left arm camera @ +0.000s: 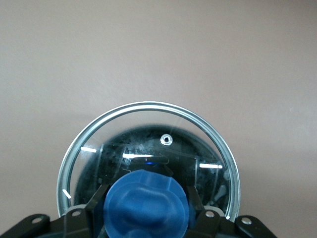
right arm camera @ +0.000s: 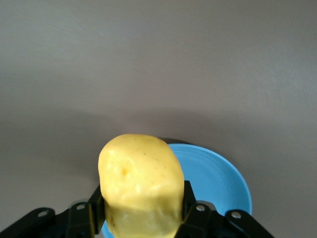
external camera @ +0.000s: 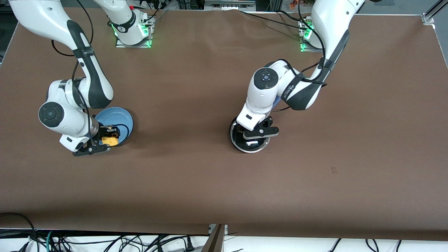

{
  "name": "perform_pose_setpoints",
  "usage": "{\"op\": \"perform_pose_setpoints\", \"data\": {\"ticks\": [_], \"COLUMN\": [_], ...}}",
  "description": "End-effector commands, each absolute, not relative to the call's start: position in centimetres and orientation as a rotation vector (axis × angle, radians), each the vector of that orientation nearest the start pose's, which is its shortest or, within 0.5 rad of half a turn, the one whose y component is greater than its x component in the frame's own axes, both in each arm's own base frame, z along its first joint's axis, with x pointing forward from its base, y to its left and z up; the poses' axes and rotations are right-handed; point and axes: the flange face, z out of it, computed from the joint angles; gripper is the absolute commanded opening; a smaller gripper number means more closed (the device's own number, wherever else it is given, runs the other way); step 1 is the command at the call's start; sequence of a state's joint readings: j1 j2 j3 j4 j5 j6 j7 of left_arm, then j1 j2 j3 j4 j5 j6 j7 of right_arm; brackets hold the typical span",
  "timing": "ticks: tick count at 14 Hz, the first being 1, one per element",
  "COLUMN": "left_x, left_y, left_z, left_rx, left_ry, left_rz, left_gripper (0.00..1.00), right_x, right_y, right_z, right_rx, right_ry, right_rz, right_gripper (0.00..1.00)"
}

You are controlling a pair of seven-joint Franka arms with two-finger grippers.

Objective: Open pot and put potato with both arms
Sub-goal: 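Lift the lid with the left gripper while the right gripper carries the potato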

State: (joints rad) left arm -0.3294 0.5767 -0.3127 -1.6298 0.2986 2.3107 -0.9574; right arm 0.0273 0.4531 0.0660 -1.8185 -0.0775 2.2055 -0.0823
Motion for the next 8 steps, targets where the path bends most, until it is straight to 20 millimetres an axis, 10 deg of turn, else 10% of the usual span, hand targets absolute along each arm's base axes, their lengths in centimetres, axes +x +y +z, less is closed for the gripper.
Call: {"op": "perform_pose_setpoints", "data": {"ticks": [1, 8], "left_x": [58.8, 60.9], "left_y": [-37.1, -30.8], "left_z": [34.2, 39.3], "left_rx": [-3.149, -3.178], "left_ry": [-0.337, -0.312], "left_rz": [-0.266, -0.196], "left_gripper": [0.35, 0.33], "right_x": [64.1, 63.0], "right_y": [8.6, 24.0], "right_z": [31.1, 37.7], "right_rx": [-3.114, -3.038], "right_ry": [-0.307, -0.061], "right_rz": [0.101, 0.065], "right_gripper": [0.38, 0.38]}}
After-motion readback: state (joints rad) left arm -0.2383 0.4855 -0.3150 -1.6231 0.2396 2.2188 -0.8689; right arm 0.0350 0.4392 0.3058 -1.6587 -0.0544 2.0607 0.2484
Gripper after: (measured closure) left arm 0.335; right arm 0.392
